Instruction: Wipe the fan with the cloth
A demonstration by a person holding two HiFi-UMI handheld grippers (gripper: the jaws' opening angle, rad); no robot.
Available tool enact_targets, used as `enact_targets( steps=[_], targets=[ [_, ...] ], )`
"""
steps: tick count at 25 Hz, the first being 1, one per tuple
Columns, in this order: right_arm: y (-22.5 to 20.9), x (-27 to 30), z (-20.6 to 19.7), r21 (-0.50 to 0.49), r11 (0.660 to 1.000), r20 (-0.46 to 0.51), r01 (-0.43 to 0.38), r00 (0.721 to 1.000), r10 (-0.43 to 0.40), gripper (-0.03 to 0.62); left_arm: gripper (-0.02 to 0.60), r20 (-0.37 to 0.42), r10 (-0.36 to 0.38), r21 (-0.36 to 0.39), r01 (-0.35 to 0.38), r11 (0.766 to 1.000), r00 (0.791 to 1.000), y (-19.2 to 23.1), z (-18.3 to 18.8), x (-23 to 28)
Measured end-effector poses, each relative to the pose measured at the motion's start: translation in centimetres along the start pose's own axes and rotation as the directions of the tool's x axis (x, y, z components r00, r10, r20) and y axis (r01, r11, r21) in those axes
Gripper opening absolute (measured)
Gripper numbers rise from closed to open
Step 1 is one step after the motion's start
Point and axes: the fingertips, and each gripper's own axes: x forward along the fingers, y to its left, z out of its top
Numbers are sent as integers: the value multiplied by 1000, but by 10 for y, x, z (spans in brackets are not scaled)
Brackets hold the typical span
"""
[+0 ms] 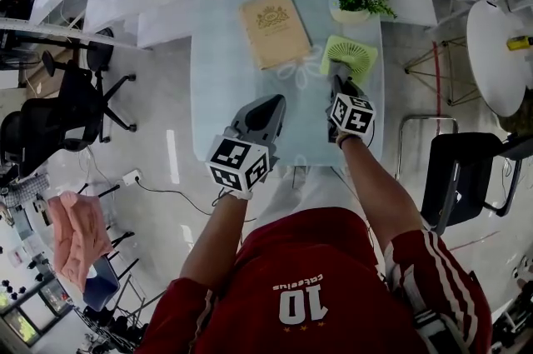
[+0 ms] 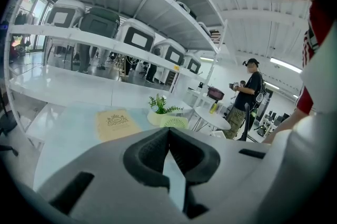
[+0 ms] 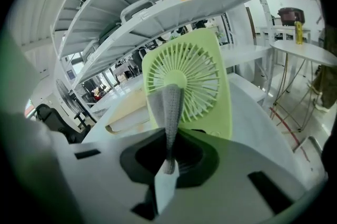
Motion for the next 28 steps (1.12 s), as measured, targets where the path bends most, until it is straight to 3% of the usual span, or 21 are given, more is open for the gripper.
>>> enact_targets(
  steps=[17, 28],
  targets=[
    [-67, -51, -1, 43, 989, 36, 138, 989, -140, 21, 0, 5, -57, 33, 57, 998, 998, -26, 4, 3],
    [-54, -112, 20, -9, 989, 90, 147, 985, -146, 20, 0, 60, -47, 17, 46, 999, 997, -24, 6, -45]
  ],
)
